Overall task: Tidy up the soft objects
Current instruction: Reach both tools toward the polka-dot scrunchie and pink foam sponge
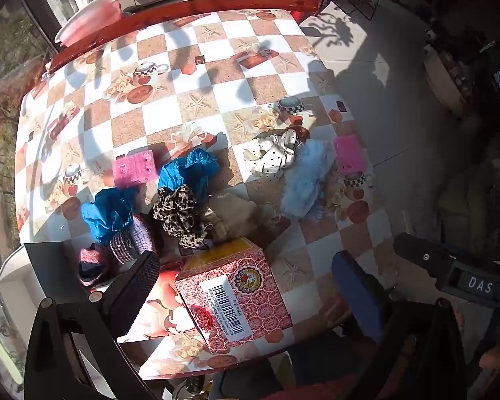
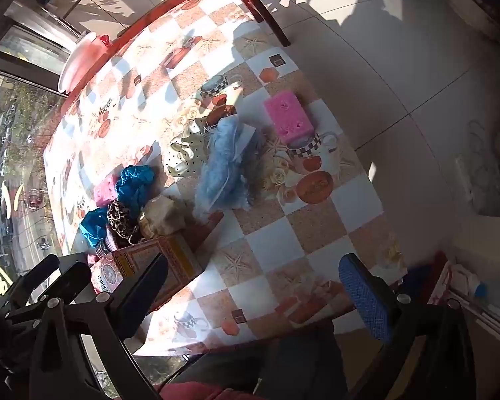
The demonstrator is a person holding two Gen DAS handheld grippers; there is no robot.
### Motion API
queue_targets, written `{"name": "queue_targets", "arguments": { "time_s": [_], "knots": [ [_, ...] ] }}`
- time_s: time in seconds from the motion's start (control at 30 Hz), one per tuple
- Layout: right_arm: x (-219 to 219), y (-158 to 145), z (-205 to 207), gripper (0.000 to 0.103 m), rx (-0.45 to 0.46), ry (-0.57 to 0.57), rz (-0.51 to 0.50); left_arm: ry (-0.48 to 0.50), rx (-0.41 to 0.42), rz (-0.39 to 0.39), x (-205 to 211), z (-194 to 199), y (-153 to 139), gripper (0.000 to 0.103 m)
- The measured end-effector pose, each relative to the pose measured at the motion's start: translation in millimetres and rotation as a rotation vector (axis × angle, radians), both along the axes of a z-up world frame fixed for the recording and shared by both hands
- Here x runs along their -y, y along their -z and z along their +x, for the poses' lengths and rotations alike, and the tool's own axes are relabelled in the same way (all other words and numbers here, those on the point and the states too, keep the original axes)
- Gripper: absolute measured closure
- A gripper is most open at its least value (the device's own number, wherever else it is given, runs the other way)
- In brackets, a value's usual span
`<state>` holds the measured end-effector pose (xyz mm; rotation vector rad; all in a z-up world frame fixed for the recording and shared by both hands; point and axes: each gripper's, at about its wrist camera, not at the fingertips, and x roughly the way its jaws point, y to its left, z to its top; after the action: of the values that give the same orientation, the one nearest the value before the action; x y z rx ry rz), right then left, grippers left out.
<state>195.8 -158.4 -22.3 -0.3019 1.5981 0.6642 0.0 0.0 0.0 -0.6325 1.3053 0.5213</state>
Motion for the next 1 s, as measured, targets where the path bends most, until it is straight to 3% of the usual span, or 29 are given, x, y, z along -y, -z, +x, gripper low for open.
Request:
{"name": "queue_targets", "arguments": {
  "time_s": [0.37, 1.0],
  "knots": [
    [-2.0, 4.8, 3.9, 0.0, -0.001, -0.009, -0.011, 0.007, 0.0, 0.014, -2.3, 0.3, -1.0, 0.0],
    [-1.6, 24.2, 28.7, 0.0, -0.008, -0.002, -0.047, 0.037, -0.067, 0.085, -10.7, 52.0, 25.3, 0.0]
  ]
}}
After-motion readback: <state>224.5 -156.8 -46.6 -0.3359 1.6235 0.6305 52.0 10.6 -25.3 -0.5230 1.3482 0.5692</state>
